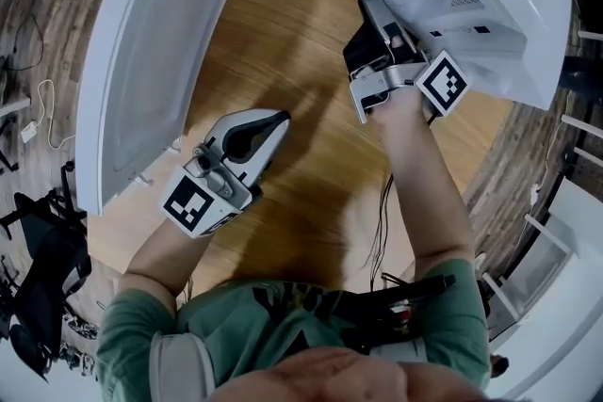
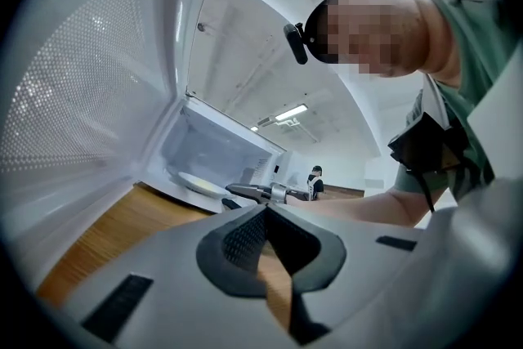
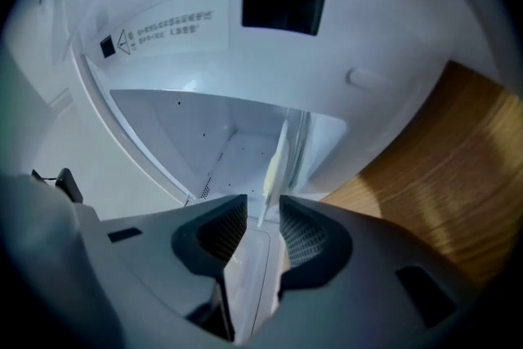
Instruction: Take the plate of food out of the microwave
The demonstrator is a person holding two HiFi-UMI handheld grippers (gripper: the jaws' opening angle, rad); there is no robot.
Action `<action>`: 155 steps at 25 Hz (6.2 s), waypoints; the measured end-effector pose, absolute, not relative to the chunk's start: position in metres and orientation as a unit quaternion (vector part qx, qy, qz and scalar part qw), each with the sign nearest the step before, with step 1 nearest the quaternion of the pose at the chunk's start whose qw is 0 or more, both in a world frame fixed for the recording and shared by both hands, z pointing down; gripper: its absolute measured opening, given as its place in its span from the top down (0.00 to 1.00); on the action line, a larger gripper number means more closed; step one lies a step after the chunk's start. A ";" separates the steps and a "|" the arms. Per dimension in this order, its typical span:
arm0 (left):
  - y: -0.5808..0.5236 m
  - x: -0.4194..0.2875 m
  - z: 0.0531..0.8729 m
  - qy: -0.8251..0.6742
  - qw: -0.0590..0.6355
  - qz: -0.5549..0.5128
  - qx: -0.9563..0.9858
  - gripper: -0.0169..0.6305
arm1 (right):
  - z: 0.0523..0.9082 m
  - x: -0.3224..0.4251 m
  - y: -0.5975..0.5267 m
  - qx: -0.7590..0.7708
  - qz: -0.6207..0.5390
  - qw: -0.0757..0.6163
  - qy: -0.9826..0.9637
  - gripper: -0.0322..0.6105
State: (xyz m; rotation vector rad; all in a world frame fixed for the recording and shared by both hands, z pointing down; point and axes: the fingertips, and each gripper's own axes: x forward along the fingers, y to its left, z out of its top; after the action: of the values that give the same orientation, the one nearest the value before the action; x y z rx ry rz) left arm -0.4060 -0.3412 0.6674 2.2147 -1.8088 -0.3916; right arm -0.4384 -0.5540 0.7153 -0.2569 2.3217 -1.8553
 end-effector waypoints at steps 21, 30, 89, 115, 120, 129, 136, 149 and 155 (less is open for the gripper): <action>-0.322 -0.404 0.682 -0.611 0.132 -0.105 0.774 0.97 | 0.719 -0.473 -0.561 -0.126 -0.635 0.105 0.755 0.79; -0.312 -0.403 0.676 -0.614 0.129 -0.103 0.772 0.97 | 0.715 -0.462 -0.539 -0.104 -0.641 0.091 0.755 0.92; -0.086 -0.316 0.484 -0.661 0.111 -0.069 0.739 0.97 | 0.518 -0.147 -0.304 -0.116 -0.629 0.104 0.762 0.92; -0.046 -0.268 0.432 -0.618 0.096 -0.066 0.777 0.97 | 0.454 -0.092 -0.240 -0.109 -0.603 0.141 0.777 0.92; -0.042 -0.193 0.428 -0.643 0.109 -0.075 0.754 0.97 | 0.445 -0.036 -0.238 -0.073 -0.589 0.094 0.799 0.92; -0.023 -0.126 0.427 -0.669 0.127 -0.040 0.732 0.97 | 0.460 0.010 -0.225 -0.028 -0.614 0.080 0.785 0.92; -0.019 -0.157 0.425 -0.640 0.113 -0.036 0.760 0.97 | 0.475 -0.004 -0.197 -0.051 -0.595 0.069 0.799 0.92; 0.027 -0.227 0.481 -0.601 0.143 -0.022 0.786 0.97 | 0.590 -0.049 -0.132 -0.110 -0.611 -0.023 0.783 0.92; 0.045 -0.227 0.501 -0.617 0.170 -0.024 0.768 0.97 | 0.655 -0.051 -0.118 -0.110 -0.633 -0.090 0.761 0.92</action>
State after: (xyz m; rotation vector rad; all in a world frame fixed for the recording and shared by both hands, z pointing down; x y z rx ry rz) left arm -0.2266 0.0454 0.5009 2.1827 -1.7526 -0.0688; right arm -0.0510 -0.1177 0.6546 -0.3656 2.5383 -2.1124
